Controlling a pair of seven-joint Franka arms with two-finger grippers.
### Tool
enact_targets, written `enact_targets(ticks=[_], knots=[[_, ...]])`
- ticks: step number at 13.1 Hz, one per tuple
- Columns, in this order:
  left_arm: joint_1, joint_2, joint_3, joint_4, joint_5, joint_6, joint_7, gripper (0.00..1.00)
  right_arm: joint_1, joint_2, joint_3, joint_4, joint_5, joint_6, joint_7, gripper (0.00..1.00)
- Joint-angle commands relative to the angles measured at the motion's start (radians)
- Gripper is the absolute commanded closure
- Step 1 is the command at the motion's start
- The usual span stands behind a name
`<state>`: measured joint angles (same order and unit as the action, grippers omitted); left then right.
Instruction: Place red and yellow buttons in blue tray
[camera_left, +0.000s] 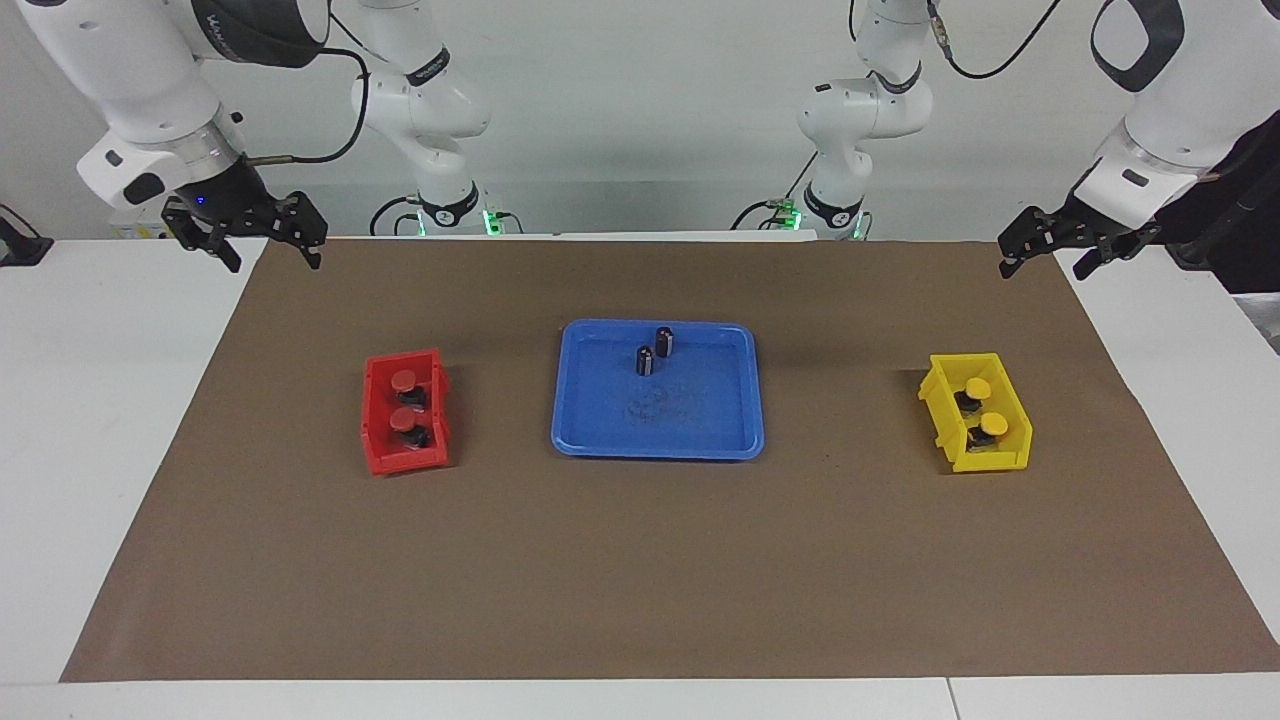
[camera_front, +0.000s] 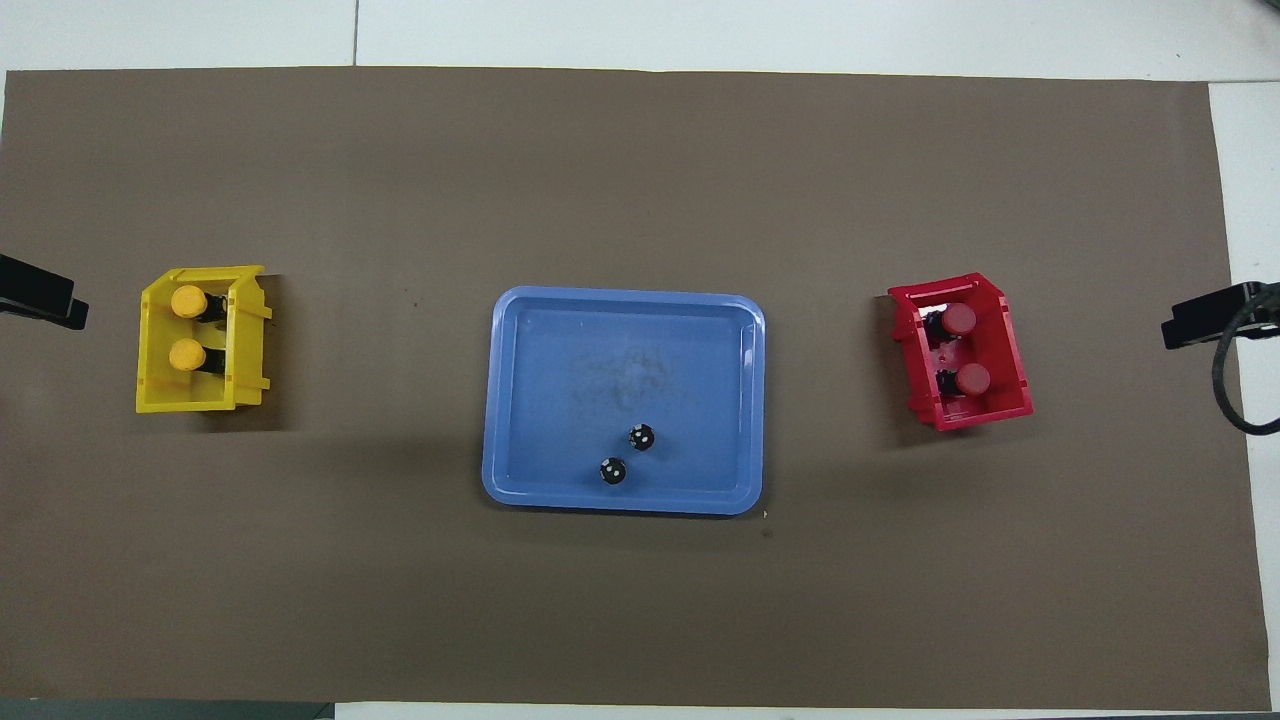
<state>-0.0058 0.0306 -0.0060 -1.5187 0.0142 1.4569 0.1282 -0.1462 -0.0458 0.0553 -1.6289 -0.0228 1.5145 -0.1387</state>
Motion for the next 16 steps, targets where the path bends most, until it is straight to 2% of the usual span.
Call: enact_targets(ticks=[1, 11, 14, 16], knots=[[0.004, -0.031, 0.001, -0.031, -0.01, -0.004, -0.007, 0.0, -0.012, -0.016, 0.009, -0.017, 0.009, -0.002, 0.019, 0.01], [0.004, -0.029, 0.001, -0.031, -0.01, -0.004, -0.007, 0.0, -0.006, -0.016, 0.009, -0.023, 0.009, 0.01, 0.018, 0.01], [0.004, -0.029, 0.001, -0.031, -0.01, -0.004, -0.007, 0.0, 0.022, 0.001, 0.015, -0.08, 0.011, 0.119, 0.043, 0.01], [0.004, -0.031, 0.003, -0.031, -0.01, -0.004, -0.007, 0.0, 0.077, 0.023, 0.015, -0.156, 0.011, 0.241, 0.114, 0.01]])
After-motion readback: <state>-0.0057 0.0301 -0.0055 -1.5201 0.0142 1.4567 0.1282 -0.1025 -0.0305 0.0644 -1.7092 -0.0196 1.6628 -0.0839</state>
